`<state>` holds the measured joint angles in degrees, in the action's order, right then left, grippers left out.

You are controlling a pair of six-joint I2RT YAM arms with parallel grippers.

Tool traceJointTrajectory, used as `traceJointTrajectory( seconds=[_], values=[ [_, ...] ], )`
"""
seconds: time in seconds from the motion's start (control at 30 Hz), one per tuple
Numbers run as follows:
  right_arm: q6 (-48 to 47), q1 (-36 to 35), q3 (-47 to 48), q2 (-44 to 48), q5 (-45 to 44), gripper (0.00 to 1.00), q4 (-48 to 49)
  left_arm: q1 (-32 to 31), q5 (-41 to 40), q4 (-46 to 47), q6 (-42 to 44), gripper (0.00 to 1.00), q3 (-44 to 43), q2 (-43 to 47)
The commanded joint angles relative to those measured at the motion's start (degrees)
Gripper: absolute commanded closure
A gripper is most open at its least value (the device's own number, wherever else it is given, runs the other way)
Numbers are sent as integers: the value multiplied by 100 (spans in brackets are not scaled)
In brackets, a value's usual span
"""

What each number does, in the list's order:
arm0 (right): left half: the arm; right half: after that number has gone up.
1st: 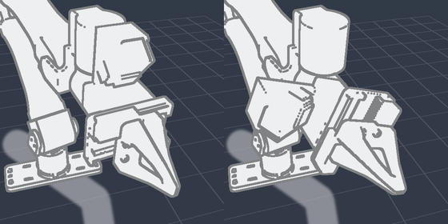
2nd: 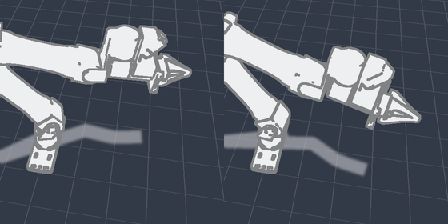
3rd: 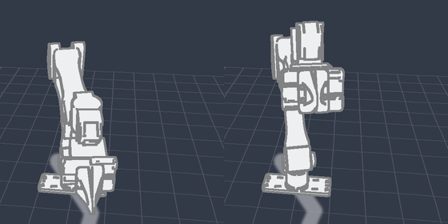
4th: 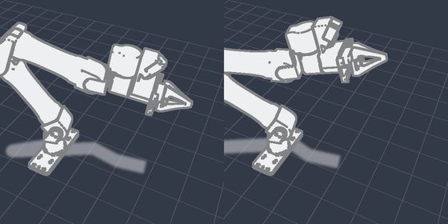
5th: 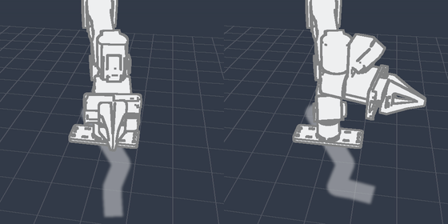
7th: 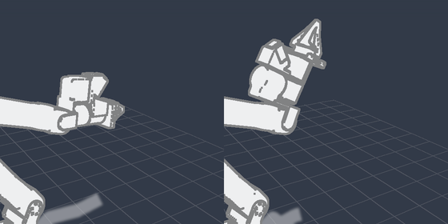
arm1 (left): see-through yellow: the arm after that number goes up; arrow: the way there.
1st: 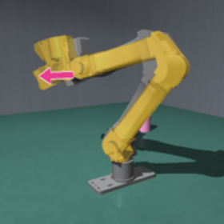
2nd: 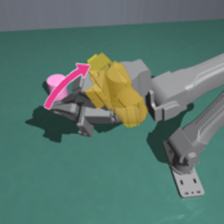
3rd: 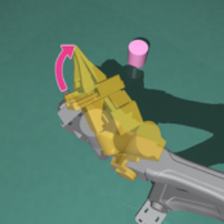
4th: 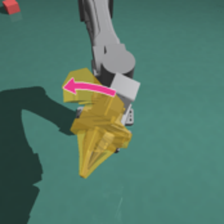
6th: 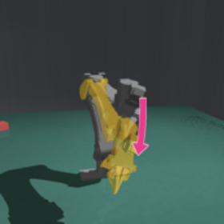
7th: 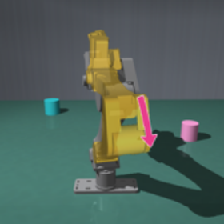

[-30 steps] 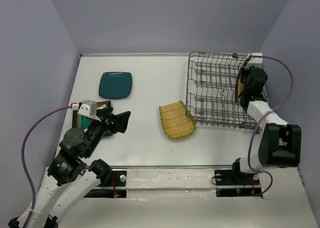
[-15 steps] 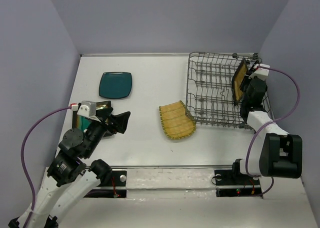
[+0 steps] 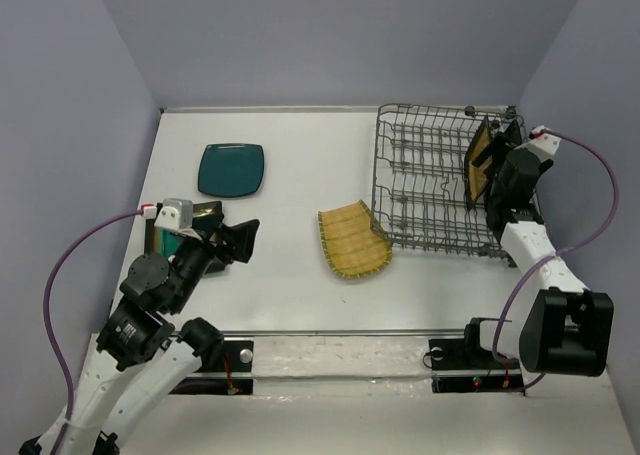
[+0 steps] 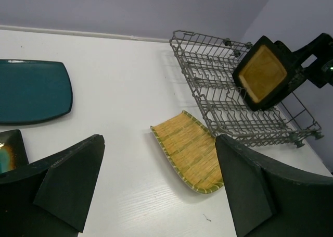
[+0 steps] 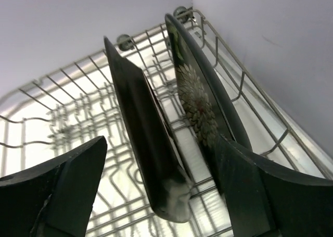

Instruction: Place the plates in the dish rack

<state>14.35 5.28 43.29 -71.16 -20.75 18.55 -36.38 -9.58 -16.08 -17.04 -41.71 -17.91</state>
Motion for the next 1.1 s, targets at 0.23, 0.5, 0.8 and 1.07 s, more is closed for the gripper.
traceJointTrajectory(
  seconds=[0.23, 0.5, 0.8, 1.07],
  values=[
    [1201, -1061, 611, 937, 343, 8, -1108, 491, -18, 192, -10, 1, -65, -537],
    [1720, -3063, 803, 358, 1310, 44, -862, 931, -122, 210, -80, 1, -91, -608],
    [2370, -5210, 2006, -2286, 2487, 85, 307, 1212, -747, 210, -203, 1, -100, -169],
    [3021, -5897, 3738, -4589, 3033, 25, 457, 1335, -641, 210, -230, 1, -74, -248]
  ],
)
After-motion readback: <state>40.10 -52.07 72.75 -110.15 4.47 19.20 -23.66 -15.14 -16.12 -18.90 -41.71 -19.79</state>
